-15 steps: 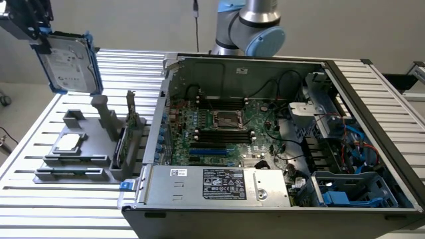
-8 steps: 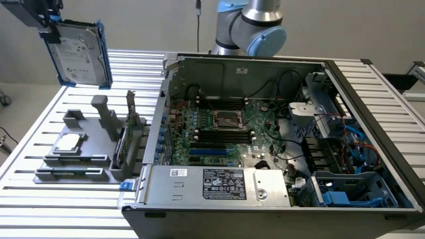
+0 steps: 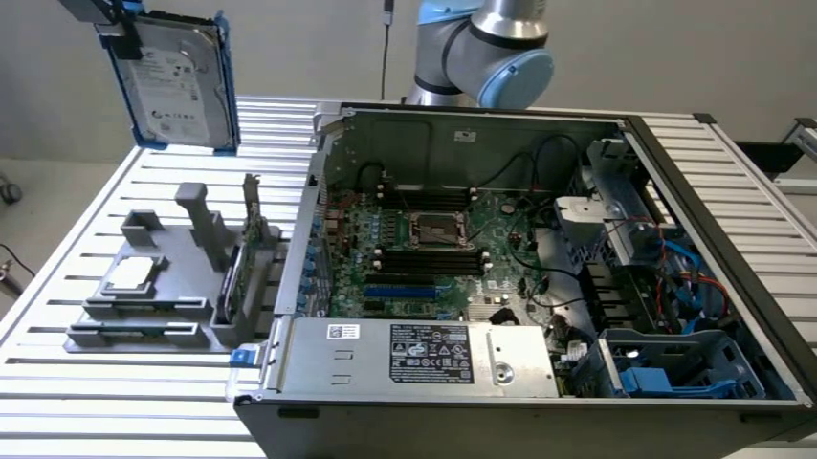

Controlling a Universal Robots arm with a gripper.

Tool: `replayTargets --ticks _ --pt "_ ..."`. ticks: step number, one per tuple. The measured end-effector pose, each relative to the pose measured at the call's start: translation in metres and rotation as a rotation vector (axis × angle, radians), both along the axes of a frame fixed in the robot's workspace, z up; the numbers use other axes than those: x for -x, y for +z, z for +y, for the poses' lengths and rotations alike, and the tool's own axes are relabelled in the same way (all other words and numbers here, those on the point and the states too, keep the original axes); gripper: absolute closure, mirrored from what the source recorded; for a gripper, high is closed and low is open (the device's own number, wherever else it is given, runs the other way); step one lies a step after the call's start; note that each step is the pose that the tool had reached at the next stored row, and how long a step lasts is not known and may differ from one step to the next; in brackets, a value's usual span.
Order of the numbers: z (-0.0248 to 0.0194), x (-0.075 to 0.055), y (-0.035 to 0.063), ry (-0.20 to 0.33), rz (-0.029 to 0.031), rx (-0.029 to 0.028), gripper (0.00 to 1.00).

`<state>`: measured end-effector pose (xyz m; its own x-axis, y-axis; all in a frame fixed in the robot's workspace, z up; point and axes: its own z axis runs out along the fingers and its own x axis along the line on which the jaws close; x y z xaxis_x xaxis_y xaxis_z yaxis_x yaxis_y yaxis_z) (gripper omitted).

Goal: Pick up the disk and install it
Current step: 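Pick up the disk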

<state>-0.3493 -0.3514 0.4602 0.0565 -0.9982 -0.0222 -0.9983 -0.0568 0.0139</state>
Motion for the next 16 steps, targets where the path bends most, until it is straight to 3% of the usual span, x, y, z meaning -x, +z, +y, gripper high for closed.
replayTargets --ticks 8,16 --pt "-0.0038 -0.036 0.0192 0.0 0.0001 -0.0001 0.67" --pt "-0.0104 -0.073 0.0328 0.0 -0.0001 0.0 0.67"
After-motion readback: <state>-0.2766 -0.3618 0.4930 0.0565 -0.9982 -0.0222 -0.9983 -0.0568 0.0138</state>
